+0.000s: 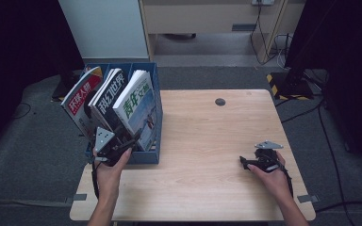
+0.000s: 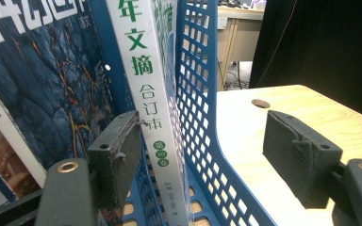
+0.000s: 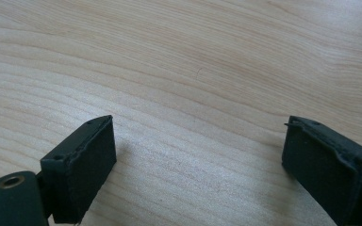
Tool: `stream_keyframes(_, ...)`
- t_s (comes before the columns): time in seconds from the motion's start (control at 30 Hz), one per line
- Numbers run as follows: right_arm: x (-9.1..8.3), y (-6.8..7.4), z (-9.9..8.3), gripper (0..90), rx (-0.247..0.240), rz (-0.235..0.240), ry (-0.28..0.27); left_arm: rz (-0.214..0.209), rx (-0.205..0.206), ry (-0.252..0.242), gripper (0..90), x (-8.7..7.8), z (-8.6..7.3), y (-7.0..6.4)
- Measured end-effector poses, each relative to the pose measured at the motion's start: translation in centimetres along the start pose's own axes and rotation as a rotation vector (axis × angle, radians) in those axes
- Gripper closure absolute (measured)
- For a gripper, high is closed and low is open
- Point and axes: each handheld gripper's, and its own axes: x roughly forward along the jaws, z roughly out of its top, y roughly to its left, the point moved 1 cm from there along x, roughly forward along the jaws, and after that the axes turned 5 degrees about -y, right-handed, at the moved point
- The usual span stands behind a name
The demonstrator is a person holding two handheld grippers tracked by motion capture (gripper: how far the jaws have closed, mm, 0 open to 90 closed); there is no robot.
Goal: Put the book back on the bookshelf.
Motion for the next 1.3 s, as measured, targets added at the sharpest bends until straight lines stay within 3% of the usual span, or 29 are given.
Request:
stream_keyframes(0.2,0.0,0.0,0.0,10.6,0.003,0.000,0.000,-0.033,0.033,0.010,27.9,0.1,0.1,-1.1)
stream_keyframes(0.63,0.0,0.0,0.0,10.6,0.002,0.000,0.000,-0.127,0.084,0.054,26.3,1.9,-0.4,-3.5)
stream_keyframes(1.3,0.0,0.0,0.0,10.4,0.001,0.002,0.000,-0.199,0.105,0.095,20.1,3.9,-0.8,-5.4)
